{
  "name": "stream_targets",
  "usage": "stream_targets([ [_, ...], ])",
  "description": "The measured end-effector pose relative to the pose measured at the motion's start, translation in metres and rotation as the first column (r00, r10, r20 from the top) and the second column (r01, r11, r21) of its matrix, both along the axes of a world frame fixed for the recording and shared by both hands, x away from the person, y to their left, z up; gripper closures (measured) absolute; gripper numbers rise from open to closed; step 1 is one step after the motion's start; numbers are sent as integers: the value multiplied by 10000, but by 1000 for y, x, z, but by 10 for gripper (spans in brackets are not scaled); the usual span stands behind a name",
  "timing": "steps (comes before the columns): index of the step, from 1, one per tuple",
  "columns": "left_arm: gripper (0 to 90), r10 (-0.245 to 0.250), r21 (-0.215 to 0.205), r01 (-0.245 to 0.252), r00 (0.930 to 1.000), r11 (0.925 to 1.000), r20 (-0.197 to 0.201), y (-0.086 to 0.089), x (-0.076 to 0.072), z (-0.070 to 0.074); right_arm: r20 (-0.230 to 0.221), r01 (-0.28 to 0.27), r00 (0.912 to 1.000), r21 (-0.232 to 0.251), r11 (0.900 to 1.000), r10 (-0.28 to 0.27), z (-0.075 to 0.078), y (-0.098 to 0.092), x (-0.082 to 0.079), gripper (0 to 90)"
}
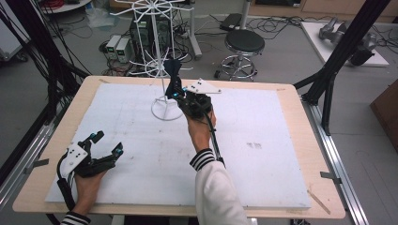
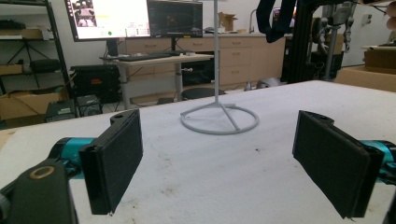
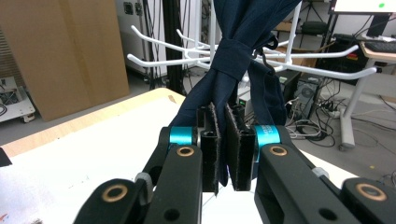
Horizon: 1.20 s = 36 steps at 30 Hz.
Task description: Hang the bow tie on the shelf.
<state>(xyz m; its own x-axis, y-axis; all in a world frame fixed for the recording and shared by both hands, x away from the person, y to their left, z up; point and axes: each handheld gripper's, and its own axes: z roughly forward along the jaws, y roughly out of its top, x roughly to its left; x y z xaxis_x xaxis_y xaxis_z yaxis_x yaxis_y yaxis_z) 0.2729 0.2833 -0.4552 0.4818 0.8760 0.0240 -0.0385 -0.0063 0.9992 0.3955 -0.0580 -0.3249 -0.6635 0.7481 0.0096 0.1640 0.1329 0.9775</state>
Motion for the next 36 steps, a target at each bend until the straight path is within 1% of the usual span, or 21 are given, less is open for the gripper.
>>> stream_targets([
  [10, 165, 12, -19, -12, 10000, 10000, 25, 0, 0, 0, -116, -147, 9998, -23, 9999, 147, -6, 4, 5, 850],
  [16, 165, 8, -21, -8, 10000, 10000, 21, 0, 0, 0, -243, -137, 9996, 64, 9999, 138, -8, 4, 7, 848],
  [18, 165, 4, -36, -3, 10000, 10000, 23, 0, 0, 0, -175, -169, 9997, 14, 9999, 169, -8, 4, 8, 845],
  [21, 165, -5, -22, 6, 10000, 10000, 30, 0, 0, 0, -221, -178, 9996, -39, 9998, 177, -9, 5, 8, 834],
  [22, 165, 2, -17, -2, 10000, 10000, 19, 0, 0, 0, -225, -195, 9996, -94, 9998, 193, -10, 5, 9, 814],
  [27, 165, -14, 32, 15, 10000, 10000, -3, 0, 0, 0, -277, -254, 9993, -100, 9996, 252, -11, 5, 10, 790],
  [31, 165, -11, 7, 11, 10000, 10000, -29, 0, 1, 0, -272, -370, 9989, 5, 9993, 370, -11, 4, 10, 688],
  [32, 165, -17, 21, 17, 10000, 10000, -63, 0, 1, 0, -282, -386, 9989, 53, 9992, 387, -11, 4, 10, 643],
  [33, 165, -17, 21, 17, 10000, 10000, -63, 0, 1, 0, -289, -348, 9990, 94, 9993, 351, -10, 3, 9, 562],
  [34, 165, -26, 82, 27, 10000, 10000, -67, -1, 1, 0, -249, -280, 9993, 247, 9993, 287, -10, 3, 8, 481],
  [35, 165, -26, 82, 27, 10000, 10000, -67, -1, 1, 0, -251, -271, 9993, 253, 9993, 278, -9, 2, 7, 421],
  [36, 165, -25, 93, 25, 10000, 10000, -58, -1, 1, 0, -225, -381, 9990, 107, 9992, 383, -9, 0, 6, 359],
])
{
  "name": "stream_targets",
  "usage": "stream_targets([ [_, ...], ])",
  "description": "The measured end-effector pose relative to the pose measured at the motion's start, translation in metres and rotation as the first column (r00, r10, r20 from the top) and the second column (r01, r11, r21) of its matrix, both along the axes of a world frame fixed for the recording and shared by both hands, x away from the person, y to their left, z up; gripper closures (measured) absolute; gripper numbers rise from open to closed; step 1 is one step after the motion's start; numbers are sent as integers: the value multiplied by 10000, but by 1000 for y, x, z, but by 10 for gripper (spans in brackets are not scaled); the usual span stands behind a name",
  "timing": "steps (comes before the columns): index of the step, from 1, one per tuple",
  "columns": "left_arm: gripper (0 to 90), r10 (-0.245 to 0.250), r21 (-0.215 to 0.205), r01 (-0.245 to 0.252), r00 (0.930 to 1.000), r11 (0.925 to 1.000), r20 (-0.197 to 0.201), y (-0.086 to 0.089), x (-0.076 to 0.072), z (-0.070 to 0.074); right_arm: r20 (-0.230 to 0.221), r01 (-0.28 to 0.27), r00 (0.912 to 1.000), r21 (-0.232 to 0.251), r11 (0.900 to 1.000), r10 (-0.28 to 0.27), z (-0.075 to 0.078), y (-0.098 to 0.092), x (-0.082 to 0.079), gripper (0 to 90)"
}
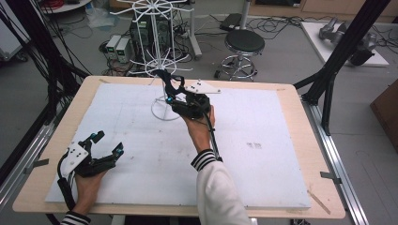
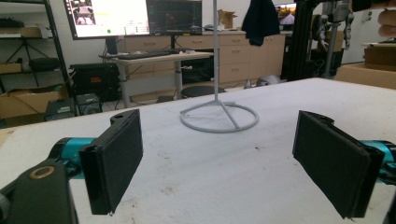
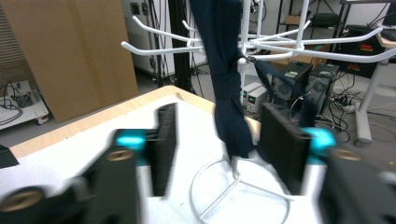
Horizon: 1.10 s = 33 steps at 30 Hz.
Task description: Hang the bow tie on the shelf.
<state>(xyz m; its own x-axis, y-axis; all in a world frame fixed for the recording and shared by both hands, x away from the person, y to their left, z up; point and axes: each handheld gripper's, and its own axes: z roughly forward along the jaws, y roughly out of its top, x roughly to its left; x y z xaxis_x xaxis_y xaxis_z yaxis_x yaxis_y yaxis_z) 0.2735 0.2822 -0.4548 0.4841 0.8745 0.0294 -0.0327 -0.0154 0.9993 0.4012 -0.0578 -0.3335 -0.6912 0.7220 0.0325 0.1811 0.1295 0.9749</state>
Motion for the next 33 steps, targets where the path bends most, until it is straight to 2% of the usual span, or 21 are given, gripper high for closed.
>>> stream_targets([
  [3, 166, 15, -13, -15, 10000, 10000, 72, 0, -1, 0, 155, 36, 9999, -253, 9997, -32, 2, -3, -5, 204],
  [6, 166, 34, -14, -34, 10000, 10000, 18, 0, -1, 0, 261, 82, 9996, -84, 9999, -80, 3, -10, -10, 112],
  [9, 166, 23, -11, -23, 10000, 10000, 31, 0, -1, 0, 274, -49, 9996, 151, 9999, 44, 4, -24, -19, 111],
  [14, 166, 19, -13, -19, 10000, 10000, -3, 1, 0, 0, 590, -78, 9982, -32, 10000, 80, 4, -59, -44, 111],
  [18, 165, 12, -45, -12, 10000, 10000, -6, 1, 0, 0, 1011, 371, 9942, 78, 9993, -377, -3, -103, -73, 111],
  [19, 165, 12, -45, -12, 10000, 10000, -6, 1, 0, 0, 1011, 371, 9942, 78, 9993, -377, -3, -103, -73, 111],
  [20, 165, 18, -17, -18, 10000, 10000, 26, 1, -1, 0, 1136, 606, 9917, 50, 9981, -608, -9, -124, -88, 111],
  [21, 165, 18, -17, -18, 10000, 10000, 26, 1, -1, 0, 1136, 606, 9917, 50, 9981, -608, -9, -124, -88, 111],
  [22, 165, 21, -10, -21, 10000, 10000, 32, 1, -1, 0, 1339, 760, 9880, 116, 9970, -769, -15, -143, -101, 111],
  [23, 165, 17, -15, -17, 10000, 10000, 23, 1, -1, 0, 1339, 760, 9880, 116, 9970, -769, -15, -143, -101, 111],
  [26, 165, 18, -18, -18, 10000, 10000, 41, 1, -1, 0, 1770, 1036, 9781, 449, 9936, -1100, -29, -179, -122, 111],
  [27, 165, 23, -14, -23, 10000, 10000, 47, 1, -1, 0, 1770, 1036, 9781, 449, 9936, -1100, -29, -179, -122, 111],
  [28, 165, 29, 3, -30, 10000, 10000, 58, 1, -1, 0, 1918, 1241, 9720, 706, 9898, -1356, -38, -194, -129, 111],
  [29, 165, 35, -22, -35, 10000, 10000, 69, 0, -1, 0, 1886, 1318, 9713, 812, 9880, -1450, -43, -200, -132, 111],
  [31, 164, 26, -9, -26, 10000, 10000, 82, 0, -1, 0, 1909, 1431, 9689, 865, 9859, -1574, -47, -206, -134, 111],
  [32, 164, 38, -24, -38, 9999, 10000, 93, 0, -1, 0, 1922, 1641, 9649, 896, 9824, -1787, -59, -214, -138, 111],
  [33, 164, 37, -24, -37, 9999, 10000, 102, 0, -1, 0, 1922, 1641, 9649, 896, 9824, -1787, -59, -214, -138, 111],
])
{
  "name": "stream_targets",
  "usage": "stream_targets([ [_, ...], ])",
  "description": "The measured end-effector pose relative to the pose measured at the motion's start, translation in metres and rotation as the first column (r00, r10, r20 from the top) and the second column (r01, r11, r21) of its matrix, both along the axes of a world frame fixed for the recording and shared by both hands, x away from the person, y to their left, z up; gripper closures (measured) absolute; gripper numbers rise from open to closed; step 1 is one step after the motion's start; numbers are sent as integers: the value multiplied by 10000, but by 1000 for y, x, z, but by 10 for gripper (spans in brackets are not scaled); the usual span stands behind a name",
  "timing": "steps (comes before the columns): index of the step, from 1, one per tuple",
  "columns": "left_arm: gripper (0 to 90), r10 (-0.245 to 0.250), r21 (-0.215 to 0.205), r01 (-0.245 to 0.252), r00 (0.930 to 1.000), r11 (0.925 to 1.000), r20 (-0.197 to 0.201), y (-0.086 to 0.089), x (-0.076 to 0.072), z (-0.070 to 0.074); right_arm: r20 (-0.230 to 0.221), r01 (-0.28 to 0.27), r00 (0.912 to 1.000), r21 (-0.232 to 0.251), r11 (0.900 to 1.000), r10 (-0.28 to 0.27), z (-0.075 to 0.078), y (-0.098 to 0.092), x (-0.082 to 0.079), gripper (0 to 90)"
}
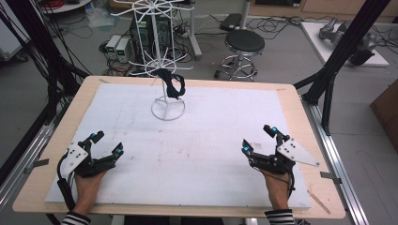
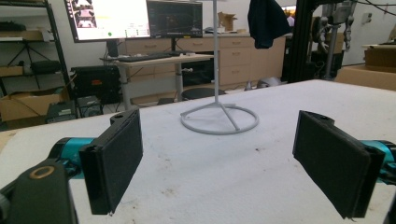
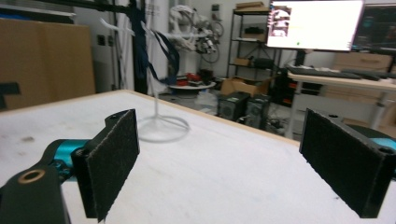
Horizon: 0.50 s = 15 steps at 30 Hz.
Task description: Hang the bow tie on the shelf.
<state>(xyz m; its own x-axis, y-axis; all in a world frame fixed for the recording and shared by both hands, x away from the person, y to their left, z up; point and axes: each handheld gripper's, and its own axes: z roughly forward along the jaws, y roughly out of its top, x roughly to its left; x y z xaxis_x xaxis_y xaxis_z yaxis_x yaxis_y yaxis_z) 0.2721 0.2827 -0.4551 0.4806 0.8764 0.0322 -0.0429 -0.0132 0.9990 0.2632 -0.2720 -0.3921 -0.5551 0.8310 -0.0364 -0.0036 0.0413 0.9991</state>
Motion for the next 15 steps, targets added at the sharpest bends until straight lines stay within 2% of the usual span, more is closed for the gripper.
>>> stream_targets([
  [1, 164, -2, 16, 2, 10000, 10000, 20, 0, 0, 0, -23, 63, 10000, 73, 10000, -63, -6, -3, -2, 111],
  [2, 164, 6, 17, -6, 10000, 10000, 29, 0, 0, 0, -53, 256, 9997, 229, 9994, -255, -19, -7, -5, 111],
  [4, 164, -3, 22, 3, 10000, 10000, 42, 0, 0, 0, 74, 547, 9985, 355, 9979, -550, -31, -10, -6, 111],
  [6, 164, -2, 0, 2, 10000, 10000, 45, 0, 0, 0, 93, 664, 9977, 450, 9968, -669, -35, -11, -7, 111],
  [8, 164, -9, -22, 9, 10000, 10000, 50, 0, 0, 0, 180, 959, 9950, 959, 9908, -980, -48, -10, -8, 111],
  [9, 164, -9, -23, 9, 10000, 10000, 54, 0, 0, 0, 150, 968, 9950, 1014, 9901, -988, -50, -10, -8, 111],
  [14, 164, -15, -23, 15, 10000, 10000, 80, 0, -1, 0, -66, 952, 9955, 954, 9909, -951, -62, -6, -6, 111],
  [15, 164, -16, -10, 16, 10000, 10000, 67, 0, 0, 0, -29, 970, 9953, 786, 9922, -970, -63, -4, -6, 111],
])
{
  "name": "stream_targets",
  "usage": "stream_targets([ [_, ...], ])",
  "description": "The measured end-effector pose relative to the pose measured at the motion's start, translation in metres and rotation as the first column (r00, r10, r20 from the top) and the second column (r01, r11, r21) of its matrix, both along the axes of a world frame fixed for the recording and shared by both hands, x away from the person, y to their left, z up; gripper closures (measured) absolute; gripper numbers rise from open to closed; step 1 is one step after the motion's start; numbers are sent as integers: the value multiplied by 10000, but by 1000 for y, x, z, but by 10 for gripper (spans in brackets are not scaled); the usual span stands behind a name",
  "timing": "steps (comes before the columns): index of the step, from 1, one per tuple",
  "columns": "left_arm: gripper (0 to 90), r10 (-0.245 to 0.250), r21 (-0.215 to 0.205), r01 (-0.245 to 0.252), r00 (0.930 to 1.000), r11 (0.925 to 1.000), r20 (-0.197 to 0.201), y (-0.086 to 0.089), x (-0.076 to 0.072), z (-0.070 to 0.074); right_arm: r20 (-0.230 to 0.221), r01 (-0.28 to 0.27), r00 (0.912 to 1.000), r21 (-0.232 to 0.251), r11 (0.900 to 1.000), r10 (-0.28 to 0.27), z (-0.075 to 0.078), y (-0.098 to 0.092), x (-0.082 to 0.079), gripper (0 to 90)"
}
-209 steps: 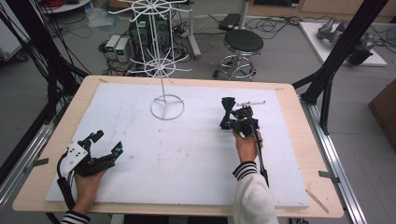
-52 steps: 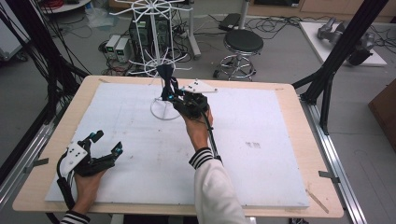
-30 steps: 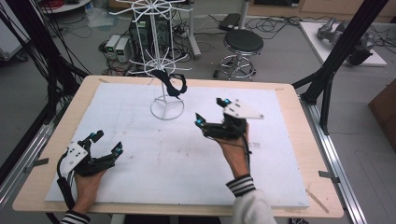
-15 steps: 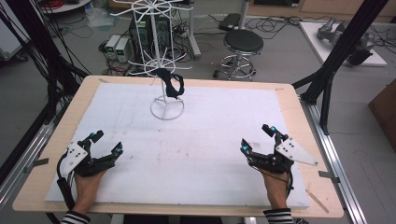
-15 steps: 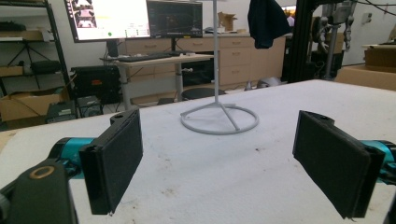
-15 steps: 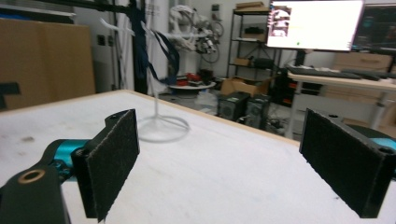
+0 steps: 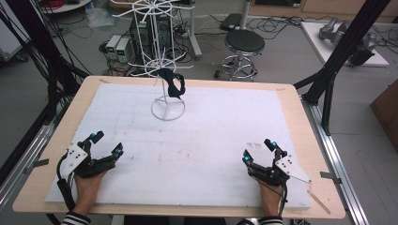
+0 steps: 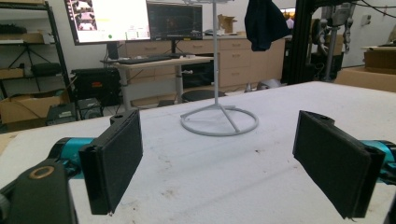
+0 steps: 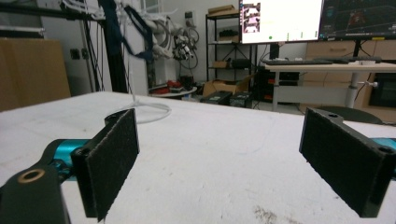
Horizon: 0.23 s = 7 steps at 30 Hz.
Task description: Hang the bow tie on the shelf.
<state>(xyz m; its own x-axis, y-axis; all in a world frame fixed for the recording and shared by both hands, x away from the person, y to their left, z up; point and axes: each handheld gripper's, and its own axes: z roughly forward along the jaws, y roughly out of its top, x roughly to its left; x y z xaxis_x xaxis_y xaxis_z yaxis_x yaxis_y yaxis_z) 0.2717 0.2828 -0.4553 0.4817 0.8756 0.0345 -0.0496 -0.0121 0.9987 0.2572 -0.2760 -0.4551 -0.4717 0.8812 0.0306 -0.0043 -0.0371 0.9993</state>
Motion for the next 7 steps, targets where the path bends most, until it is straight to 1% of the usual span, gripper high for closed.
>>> stream_targets([
  [1, 163, 0, 0, 0, 10000, 10000, 0, 0, 0, 0, 0, 0, 10000, 0, 10000, 0, 0, 0, 0, 111],
  [2, 164, -9, -18, 9, 10000, 10000, -22, 0, 0, 0, 62, 11, 10000, -179, 9998, -9, 0, 1, 0, 111],
  [5, 164, 0, -20, 0, 10000, 10000, -11, 0, 0, 0, 75, 2, 10000, -242, 9997, 0, 0, 2, 0, 111],
  [6, 164, 3, -51, -3, 10000, 10000, -8, 0, 0, 0, 76, 78, 9999, -300, 9995, -76, 0, 2, -1, 111],
  [7, 163, -10, -57, 10, 10000, 10000, -26, 0, 0, 0, 42, 55, 10000, -241, 9997, -54, 0, 2, 0, 111],
])
